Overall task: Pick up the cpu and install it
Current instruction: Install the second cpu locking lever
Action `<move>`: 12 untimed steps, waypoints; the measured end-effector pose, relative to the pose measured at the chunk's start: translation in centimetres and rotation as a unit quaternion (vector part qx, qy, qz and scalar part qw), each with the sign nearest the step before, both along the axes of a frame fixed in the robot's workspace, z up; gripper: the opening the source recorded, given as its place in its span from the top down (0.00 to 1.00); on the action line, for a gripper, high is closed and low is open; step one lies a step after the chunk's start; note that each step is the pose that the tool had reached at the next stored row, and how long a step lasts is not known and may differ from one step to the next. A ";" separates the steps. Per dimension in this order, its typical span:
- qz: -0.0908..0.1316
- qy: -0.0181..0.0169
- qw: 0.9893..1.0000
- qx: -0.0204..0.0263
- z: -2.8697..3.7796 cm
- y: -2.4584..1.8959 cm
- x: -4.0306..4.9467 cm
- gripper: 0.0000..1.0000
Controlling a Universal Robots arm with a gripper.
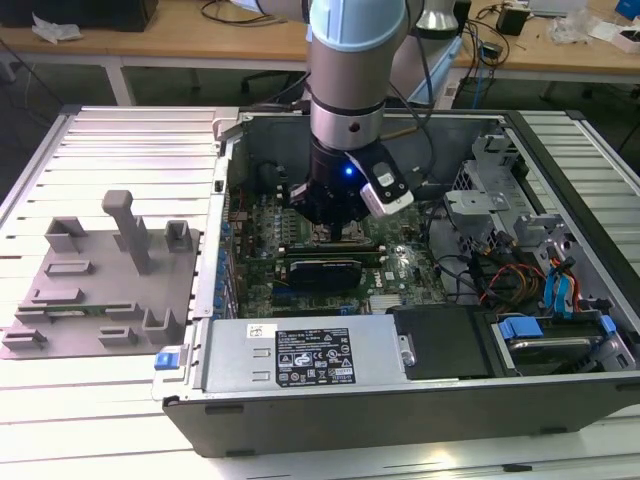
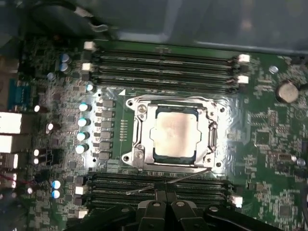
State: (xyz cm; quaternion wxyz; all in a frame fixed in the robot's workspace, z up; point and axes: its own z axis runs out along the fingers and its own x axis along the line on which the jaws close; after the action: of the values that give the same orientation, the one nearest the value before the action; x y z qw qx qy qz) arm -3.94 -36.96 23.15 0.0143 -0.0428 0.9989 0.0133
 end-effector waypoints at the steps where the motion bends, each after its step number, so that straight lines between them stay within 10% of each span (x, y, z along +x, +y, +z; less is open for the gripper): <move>1: 0.003 0.000 1.000 0.000 -0.07 0.01 -0.07 0.89; 12: 0.011 0.000 1.000 0.006 -1.08 0.07 -1.68 0.89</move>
State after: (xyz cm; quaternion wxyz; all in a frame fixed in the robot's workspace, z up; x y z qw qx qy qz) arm -5.62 -36.89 22.06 0.0145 -0.0534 0.9983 0.0195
